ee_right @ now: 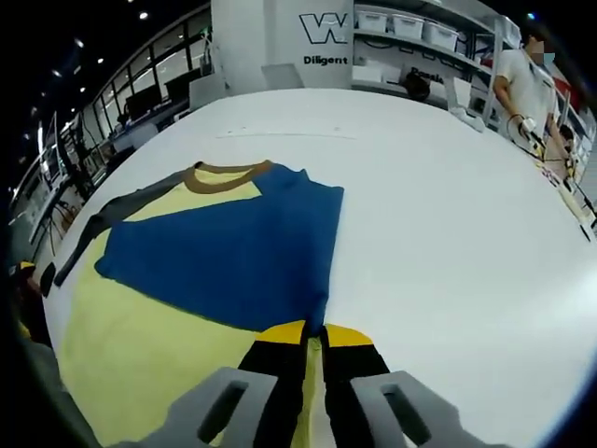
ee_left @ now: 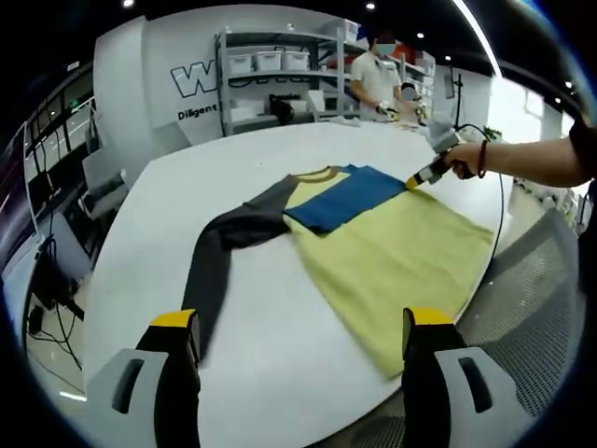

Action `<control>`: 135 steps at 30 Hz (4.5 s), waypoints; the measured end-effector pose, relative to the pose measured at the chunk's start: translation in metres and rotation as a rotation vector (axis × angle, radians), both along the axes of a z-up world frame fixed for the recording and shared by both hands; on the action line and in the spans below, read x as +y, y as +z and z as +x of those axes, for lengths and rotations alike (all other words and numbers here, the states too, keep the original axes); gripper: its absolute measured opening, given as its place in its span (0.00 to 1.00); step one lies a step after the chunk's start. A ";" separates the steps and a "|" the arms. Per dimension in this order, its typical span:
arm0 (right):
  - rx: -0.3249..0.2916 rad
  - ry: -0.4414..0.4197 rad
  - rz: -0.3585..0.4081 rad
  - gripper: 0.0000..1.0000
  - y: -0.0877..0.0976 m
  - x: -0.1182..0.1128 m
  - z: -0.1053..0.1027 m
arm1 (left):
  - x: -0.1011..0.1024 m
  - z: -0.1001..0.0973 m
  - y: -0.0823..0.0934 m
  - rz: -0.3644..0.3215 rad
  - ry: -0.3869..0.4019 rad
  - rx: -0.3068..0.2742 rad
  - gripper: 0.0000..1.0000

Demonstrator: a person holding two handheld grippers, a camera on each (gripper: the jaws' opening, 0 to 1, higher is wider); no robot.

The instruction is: Fold the garment on the visible template until the final outline fits inside the template.

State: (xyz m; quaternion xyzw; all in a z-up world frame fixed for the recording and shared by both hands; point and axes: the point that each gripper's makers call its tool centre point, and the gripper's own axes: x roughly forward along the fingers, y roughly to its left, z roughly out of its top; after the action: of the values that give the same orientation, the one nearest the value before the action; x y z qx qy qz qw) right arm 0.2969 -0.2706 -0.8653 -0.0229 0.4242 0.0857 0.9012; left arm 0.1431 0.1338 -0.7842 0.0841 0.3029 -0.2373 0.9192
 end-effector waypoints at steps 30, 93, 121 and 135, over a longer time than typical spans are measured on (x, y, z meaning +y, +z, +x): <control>0.025 -0.063 -0.032 0.00 0.001 -0.030 0.005 | 0.007 0.000 -0.005 0.021 0.023 0.018 0.85; -0.215 0.289 0.257 0.99 0.095 0.090 -0.058 | 0.074 0.042 -0.053 -0.240 0.343 0.234 0.72; -0.146 0.347 0.194 0.99 0.079 0.083 -0.101 | 0.100 0.057 -0.067 -0.386 0.514 0.229 0.00; -0.131 0.356 0.194 0.99 0.079 0.086 -0.109 | 0.129 0.094 -0.038 -0.288 0.516 0.144 0.00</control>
State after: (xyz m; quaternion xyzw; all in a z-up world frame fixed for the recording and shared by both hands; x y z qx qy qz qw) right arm 0.1879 -0.1844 -0.7861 -0.0163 0.3436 0.2822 0.8956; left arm 0.2367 0.2626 -0.8221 -0.1438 0.3422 -0.0416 0.9276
